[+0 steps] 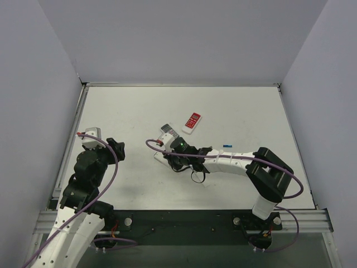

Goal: Load the batteries into the remote control

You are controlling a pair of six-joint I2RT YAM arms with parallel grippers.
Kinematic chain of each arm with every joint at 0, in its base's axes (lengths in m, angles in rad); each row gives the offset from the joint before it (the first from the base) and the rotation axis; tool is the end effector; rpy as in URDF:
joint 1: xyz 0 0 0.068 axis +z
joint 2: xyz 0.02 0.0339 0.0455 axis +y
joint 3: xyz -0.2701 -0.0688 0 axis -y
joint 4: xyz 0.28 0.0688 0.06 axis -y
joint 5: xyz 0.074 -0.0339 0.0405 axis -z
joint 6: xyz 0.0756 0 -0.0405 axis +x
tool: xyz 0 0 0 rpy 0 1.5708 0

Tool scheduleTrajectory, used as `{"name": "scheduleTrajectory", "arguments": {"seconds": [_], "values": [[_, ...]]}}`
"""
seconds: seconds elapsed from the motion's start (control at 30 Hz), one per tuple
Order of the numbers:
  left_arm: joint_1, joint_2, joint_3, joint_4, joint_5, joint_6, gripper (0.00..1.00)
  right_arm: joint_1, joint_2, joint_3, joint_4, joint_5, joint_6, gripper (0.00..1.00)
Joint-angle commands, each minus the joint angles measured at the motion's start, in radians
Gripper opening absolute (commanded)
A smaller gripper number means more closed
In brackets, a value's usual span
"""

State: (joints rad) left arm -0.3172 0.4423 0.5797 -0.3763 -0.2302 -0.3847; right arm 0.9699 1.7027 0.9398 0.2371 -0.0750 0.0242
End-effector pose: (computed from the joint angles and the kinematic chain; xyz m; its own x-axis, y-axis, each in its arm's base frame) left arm 0.1844 -0.0424 0.2920 -0.2433 -0.3047 -0.9208 0.0019 0.9492 -0.3146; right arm 0.2376 0.3567 0.1562 -0.3045 -0.4015 -0.8638 -0.8520 0.5202 0.0585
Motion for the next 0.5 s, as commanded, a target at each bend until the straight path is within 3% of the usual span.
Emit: {"name": "scheduleTrajectory", "arguments": {"seconds": [0.0,0.47], "values": [[0.01,-0.002,0.0,0.047,0.011,-0.006,0.73,0.004,0.006,-0.013,0.07,-0.008,0.014,0.0],[0.013,-0.002,-0.001,0.048,0.014,-0.006,0.73,0.006,-0.017,-0.081,0.068,-0.019,0.036,0.0]]}}
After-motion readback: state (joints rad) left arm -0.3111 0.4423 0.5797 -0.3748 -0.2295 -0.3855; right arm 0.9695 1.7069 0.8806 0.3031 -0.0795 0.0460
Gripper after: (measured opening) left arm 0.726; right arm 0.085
